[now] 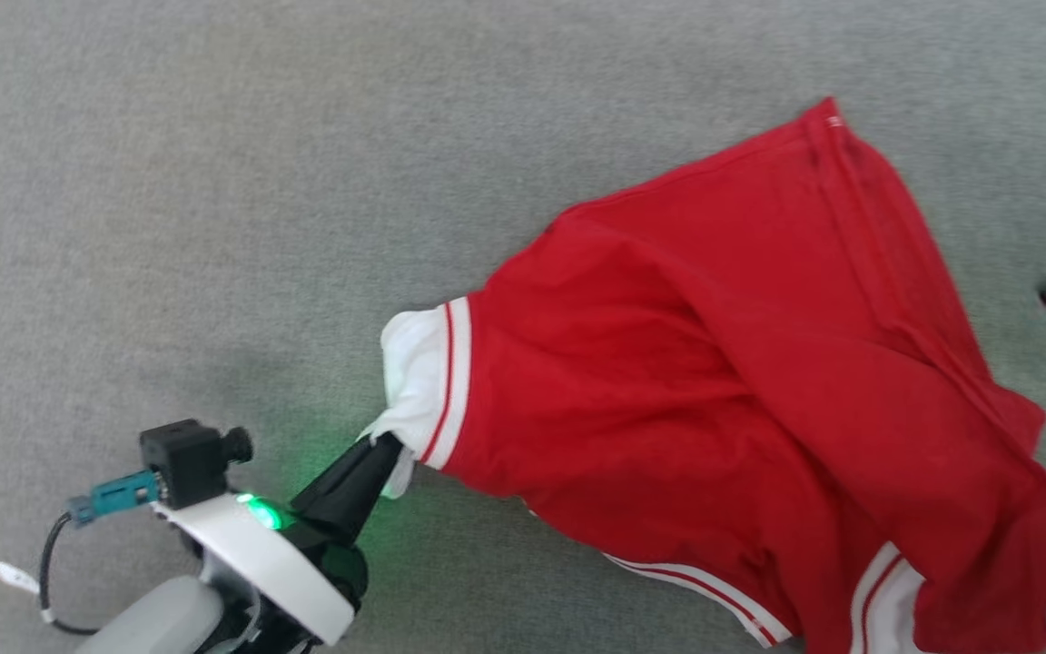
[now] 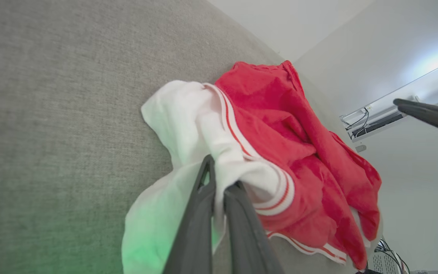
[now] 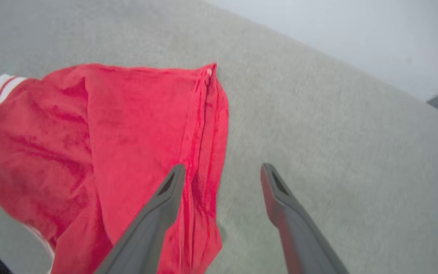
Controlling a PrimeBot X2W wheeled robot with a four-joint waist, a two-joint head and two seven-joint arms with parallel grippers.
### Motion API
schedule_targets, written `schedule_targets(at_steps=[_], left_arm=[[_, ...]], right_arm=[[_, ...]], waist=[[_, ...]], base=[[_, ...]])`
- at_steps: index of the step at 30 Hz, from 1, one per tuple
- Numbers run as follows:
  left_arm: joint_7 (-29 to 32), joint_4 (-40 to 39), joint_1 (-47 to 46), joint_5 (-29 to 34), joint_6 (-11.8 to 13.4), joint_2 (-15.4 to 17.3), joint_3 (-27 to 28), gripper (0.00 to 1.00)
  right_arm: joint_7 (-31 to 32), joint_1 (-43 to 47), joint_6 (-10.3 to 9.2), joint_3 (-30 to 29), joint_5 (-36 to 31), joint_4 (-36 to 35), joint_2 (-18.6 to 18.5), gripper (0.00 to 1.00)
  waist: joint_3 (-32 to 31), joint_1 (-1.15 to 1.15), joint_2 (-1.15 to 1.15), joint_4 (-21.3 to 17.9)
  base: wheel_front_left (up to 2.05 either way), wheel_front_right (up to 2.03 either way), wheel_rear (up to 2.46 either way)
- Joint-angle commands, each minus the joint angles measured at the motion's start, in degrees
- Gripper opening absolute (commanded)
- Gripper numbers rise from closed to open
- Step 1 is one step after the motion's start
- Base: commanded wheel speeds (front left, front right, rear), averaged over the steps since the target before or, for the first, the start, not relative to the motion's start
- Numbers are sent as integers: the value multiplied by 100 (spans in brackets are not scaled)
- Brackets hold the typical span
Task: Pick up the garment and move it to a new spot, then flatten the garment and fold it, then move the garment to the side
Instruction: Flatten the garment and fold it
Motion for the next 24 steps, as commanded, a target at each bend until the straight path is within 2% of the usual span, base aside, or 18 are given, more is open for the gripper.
schedule_targets(at_steps=[1,6,12,17,23,24], left_arm=[[3,-20,-105,45,-30,-42,-16,0],[11,-38,-270,170,-32,-217,-131,0],[10,-5,-432,248,-39,-370,-224,0],[-3,-91,-503,244,-41,-422,-248,0],[-12,-235,-545,301,-42,-408,-228,0],[-11,-246,-546,310,-43,-405,-229,0]], right_arm=[[-97,-290,-1,208,-91,211,11,100],[-280,-1811,-1,1474,-443,1367,60,100],[-356,-3230,-1,2691,-824,2774,162,100],[-379,-3901,-1,3650,-800,3655,119,100],[-445,-4140,-1,4393,-775,4264,76,100],[-434,-4162,-1,4530,-761,4335,56,95]], waist=[[88,0,0,100],[333,0,0,305],[571,0,0,498],[637,0,0,589],[710,0,0,630],[718,0,0,632]], base=[[0,0,0],[0,0,0],[0,0,0],[0,0,0],[0,0,0],[0,0,0]])
